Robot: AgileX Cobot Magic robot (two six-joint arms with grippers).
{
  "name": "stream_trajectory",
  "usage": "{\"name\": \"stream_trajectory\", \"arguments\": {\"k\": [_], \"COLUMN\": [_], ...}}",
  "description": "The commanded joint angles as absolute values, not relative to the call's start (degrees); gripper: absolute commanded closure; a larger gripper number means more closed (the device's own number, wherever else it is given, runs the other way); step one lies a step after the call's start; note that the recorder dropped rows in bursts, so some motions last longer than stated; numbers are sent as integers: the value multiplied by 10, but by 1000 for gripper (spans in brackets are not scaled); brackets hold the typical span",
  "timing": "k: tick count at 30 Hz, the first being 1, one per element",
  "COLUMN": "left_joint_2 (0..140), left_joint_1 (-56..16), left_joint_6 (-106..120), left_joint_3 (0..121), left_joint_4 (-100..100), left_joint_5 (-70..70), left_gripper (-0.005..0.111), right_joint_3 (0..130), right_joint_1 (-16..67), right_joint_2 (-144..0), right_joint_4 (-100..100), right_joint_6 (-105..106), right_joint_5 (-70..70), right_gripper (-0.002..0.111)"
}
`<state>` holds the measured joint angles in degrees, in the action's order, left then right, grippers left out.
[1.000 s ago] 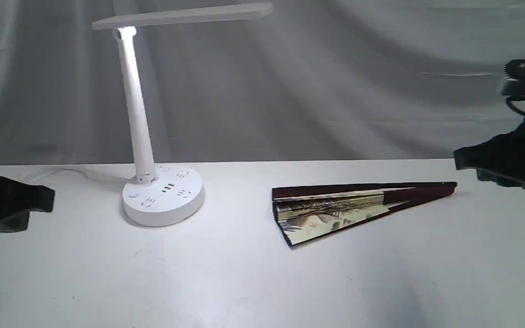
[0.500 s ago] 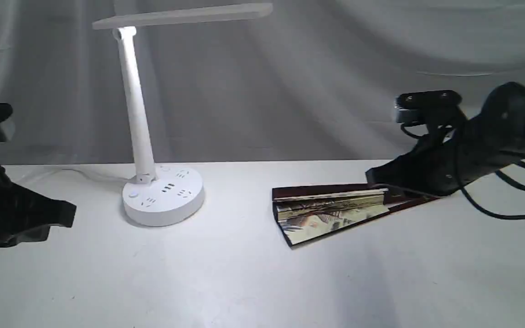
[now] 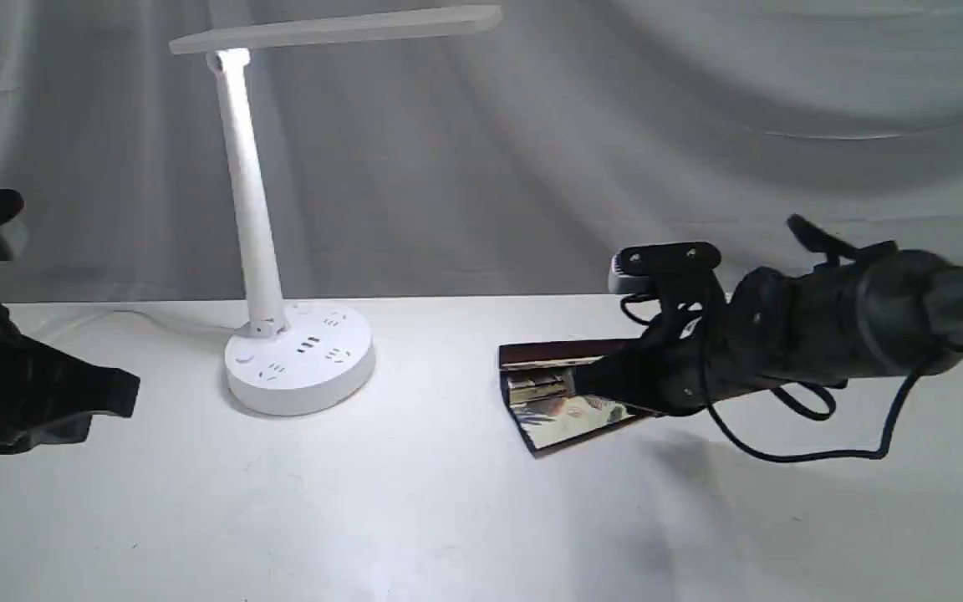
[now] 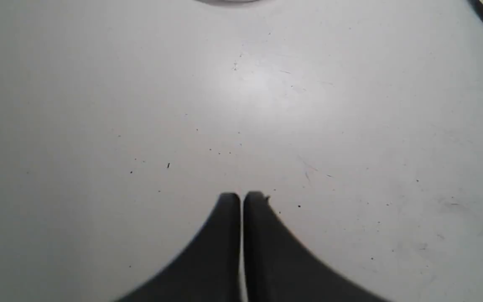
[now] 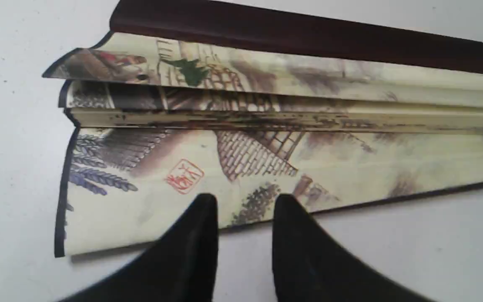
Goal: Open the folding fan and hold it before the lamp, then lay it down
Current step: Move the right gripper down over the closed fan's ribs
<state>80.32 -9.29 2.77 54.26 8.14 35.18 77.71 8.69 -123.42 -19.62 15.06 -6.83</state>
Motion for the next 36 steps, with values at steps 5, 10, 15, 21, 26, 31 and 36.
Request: {"name": "stream_trajectory", "arguments": {"k": [5, 10, 15, 21, 26, 31, 36], "left_joint_2": [803, 803, 803, 803, 803, 803, 803], "left_joint_1": [-96, -96, -96, -96, -96, -96, -96], "left_joint_6": [31, 31, 31, 31, 31, 31, 30], "left_joint_3": [549, 549, 549, 549, 549, 549, 549], "left_joint_4": [87, 87, 87, 87, 87, 87, 87], "left_joint_5": [346, 346, 346, 346, 346, 346, 346], "left_gripper": [107, 107, 107, 107, 107, 107, 107], "right_joint_3": [806, 873, 902, 904, 904, 904, 904], "right_joint_1": [93, 93, 94, 91, 91, 91, 100], "right_joint_2": [-1265, -1292, -1310, -1336, -1350, -1352, -1351], "right_joint_4": [-197, -206, -206, -203, -200, -199, -199], "right_joint_6": [161, 160, 160, 162, 162, 162, 162], "right_joint_5": [-51, -97, -92, -94, -116, -147, -207], "right_gripper": [108, 108, 108, 108, 108, 108, 108]}}
